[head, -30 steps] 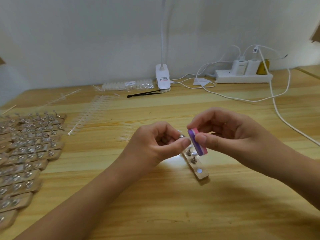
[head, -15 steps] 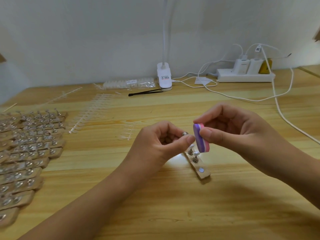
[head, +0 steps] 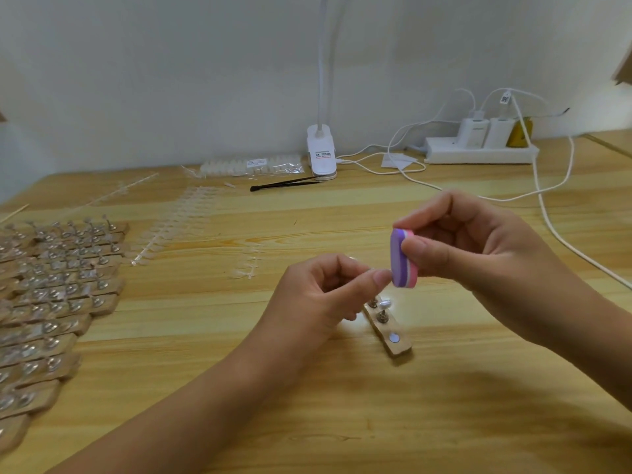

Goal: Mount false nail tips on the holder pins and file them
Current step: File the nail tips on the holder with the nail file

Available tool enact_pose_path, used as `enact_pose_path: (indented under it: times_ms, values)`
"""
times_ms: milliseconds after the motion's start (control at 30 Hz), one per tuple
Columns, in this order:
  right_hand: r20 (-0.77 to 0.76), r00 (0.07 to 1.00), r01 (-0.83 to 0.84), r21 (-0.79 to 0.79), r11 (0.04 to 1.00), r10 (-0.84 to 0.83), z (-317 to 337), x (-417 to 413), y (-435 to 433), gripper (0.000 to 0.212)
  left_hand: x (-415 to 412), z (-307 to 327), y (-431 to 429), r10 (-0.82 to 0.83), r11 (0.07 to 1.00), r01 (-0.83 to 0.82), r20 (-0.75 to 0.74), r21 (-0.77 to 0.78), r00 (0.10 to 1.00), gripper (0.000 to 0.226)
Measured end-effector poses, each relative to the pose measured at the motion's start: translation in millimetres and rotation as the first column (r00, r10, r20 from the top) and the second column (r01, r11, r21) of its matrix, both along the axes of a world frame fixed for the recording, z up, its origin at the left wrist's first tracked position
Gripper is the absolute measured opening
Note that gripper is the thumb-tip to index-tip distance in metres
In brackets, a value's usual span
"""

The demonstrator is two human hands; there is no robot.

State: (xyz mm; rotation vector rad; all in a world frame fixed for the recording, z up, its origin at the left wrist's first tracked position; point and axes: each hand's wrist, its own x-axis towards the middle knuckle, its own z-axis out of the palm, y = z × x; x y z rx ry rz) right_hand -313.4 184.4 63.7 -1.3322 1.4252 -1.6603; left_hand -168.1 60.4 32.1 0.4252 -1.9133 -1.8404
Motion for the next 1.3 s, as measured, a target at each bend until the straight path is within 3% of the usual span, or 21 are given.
enact_pose_path:
  times_ms: [100, 167, 267, 400, 500, 600, 700, 800, 933, 1033, 1167, 1300]
  values:
    - [0.033, 0.999, 0.015, -0.017, 1.0, -0.014, -0.8, -0.5, -1.7, 0.02, -1.1, -1.1, -0.8, 0.026, 0.993, -0.024, -0.016, 0.114, 1.0, 0.024]
    - [0.08, 0.995, 0.057, -0.042, 0.997, -0.054, -0.9, -1.9, -2.0, 0.024, -1.4, -1.0, 0.4, 0.022, 0.992, -0.019, -0.015, 0.127, 1.0, 0.025]
    - [0.043, 0.999, -0.025, -0.013, 1.0, 0.025, -1.2, 0.1, -1.6, 0.021, -1.4, -0.8, 2.9, 0.014, 0.991, -0.01, -0.022, 0.136, 1.0, 0.024]
    - [0.067, 0.995, 0.081, -0.062, 0.995, -0.077, -4.7, 1.8, -3.3, 0.028, -1.5, -1.6, 3.7, 0.032, 0.989, -0.029, -0.017, 0.148, 0.999, 0.025]
    - [0.017, 0.999, 0.04, -0.055, 0.998, -0.039, -5.8, 3.1, -3.6, 0.022, -2.3, -2.7, 4.3, 0.039, 0.985, -0.035, -0.022, 0.167, 0.999, 0.024]
    - [0.065, 0.994, 0.098, -0.103, 0.99, -0.092, -8.7, 4.2, -4.2, 0.028, -2.7, -3.4, 4.0, 0.042, 0.977, -0.037, -0.016, 0.21, 0.999, 0.023]
    - [0.037, 0.999, 0.019, -0.084, 0.996, -0.016, -12.4, 8.4, -6.6, 0.021, -3.3, -4.2, 4.8, 0.035, 0.965, -0.03, -0.012, 0.259, 0.999, 0.023]
    - [0.093, 0.992, 0.1, -0.123, 0.987, -0.089, -13.2, 5.1, -7.1, 0.026, -3.1, -3.8, 2.9, 0.027, 0.952, -0.017, -0.031, 0.306, 0.999, 0.024]
    - [0.051, 0.998, -0.027, -0.068, 0.997, 0.03, -14.0, 6.0, -6.0, 0.026, -2.5, -3.1, 2.9, 0.012, 0.961, -0.002, -0.033, 0.275, 0.999, 0.02]
    - [0.081, 0.995, 0.068, -0.077, 0.995, -0.061, -12.8, 2.8, -6.3, 0.028, -0.7, -2.3, 2.1, 0.005, 0.977, 0.001, -0.027, 0.213, 1.0, 0.02]
    - [0.031, 0.999, -0.011, -0.003, 1.0, 0.011, -5.9, -3.7, -3.8, 0.015, 0.8, -1.3, 2.8, 0.025, 0.997, -0.023, -0.017, 0.08, 1.0, 0.022]
    - [-0.004, 0.999, -0.049, 0.006, 0.999, 0.049, 0.9, -6.4, -0.8, 0.017, -1.3, -0.6, -0.8, 0.078, 0.996, -0.078, -0.012, 0.051, 0.997, 0.022]
